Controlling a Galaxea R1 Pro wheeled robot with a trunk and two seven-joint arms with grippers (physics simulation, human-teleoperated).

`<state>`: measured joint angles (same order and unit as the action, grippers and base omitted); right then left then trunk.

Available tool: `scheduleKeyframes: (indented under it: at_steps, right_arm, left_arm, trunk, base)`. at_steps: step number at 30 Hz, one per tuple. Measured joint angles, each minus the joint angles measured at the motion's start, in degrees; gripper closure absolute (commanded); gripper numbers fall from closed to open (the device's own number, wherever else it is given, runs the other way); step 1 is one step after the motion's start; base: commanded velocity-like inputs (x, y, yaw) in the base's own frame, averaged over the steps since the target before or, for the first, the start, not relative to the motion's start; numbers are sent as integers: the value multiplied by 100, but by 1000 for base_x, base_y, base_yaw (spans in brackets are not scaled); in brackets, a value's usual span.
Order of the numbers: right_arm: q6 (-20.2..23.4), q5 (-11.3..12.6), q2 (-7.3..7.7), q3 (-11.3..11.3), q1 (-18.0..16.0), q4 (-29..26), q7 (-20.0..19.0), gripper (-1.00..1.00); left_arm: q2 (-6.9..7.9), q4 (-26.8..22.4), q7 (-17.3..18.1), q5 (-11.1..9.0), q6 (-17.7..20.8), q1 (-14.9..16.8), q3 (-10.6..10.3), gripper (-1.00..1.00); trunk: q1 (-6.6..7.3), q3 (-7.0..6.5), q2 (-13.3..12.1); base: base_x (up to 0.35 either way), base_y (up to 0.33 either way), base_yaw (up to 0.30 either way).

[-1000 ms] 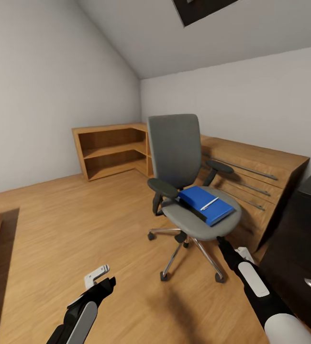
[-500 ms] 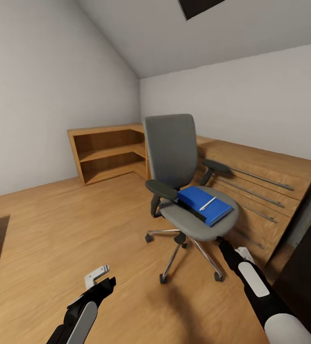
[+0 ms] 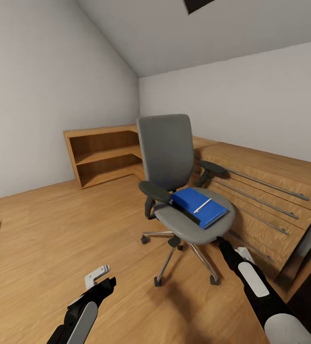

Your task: In the bedroom, organize the workspace by keeping the computer under the desk, ensuring the monitor is on the desk, placing the keyboard on the desk next to the monitor, placing the mouse on the desk next to the keyboard, moving the folder from the swivel chair onto the desk next to the mouse, stacking the notebook on top of the folder with the pen on top of the notebook, and positioning the swivel chair next to the desk.

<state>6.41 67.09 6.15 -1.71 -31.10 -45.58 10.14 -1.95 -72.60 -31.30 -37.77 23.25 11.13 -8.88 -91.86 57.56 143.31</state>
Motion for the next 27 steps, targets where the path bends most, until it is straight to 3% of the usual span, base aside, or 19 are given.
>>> scheduleKeyframes:
  at_steps: [9,27]
  right_arm:
    - [0,0,0,-1,0,8,0,-100]
    - [0,-2,0,2,0,15,0,-100]
  left_arm:
    - [0,0,-6,1,-5,0,-1,-100]
    - [3,0,-6,9,-5,0,6,-100]
  trunk:
    - [-2,0,0]
    - [-4,0,0]
  base:
    - [-66,0,0]
    - [-321,0,0]
